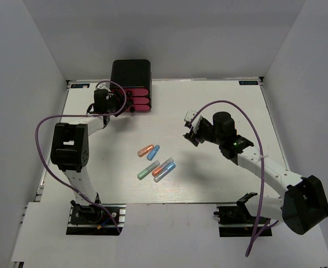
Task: Sort the stationery into containers
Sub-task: Open the drawer in the storage box.
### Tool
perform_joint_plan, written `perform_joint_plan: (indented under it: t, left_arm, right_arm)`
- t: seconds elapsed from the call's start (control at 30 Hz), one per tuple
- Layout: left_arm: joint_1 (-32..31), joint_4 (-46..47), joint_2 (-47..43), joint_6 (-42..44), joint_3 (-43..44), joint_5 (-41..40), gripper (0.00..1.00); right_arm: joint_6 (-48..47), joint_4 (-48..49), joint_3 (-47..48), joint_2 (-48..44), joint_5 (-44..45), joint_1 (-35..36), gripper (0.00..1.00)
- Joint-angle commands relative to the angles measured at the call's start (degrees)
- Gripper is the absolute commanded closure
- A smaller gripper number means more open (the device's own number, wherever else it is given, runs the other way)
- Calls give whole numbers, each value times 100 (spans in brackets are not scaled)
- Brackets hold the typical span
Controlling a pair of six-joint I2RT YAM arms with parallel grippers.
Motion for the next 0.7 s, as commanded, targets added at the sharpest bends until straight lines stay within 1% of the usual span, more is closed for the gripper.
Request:
perform_joint_plan:
  t: [0.0, 0.17, 0.4, 0.53, 0.63, 0.67]
  left_arm:
    - [7, 315, -8, -88, 136, 147, 35]
    - [7, 517, 45, -246, 136, 148, 36]
    - [7, 518, 229, -299, 189, 95, 38]
    - [7, 684, 282, -457, 189, 95, 44]
    - [7, 685, 335, -458, 242, 148, 52]
    - [7, 685, 335, -458, 242, 148, 58]
  right_arm:
    - [-9, 149, -51, -172, -28, -13, 34]
    - [-27, 158, -24, -128, -37, -48, 34]
    - [-18, 158, -16, -119, -64, -66, 34]
    - [-27, 141, -16, -119, -81, -66, 34]
    - [-10, 114, -24, -128, -107, -66, 34]
    - [17, 114, -33, -128, -134, -74, 34]
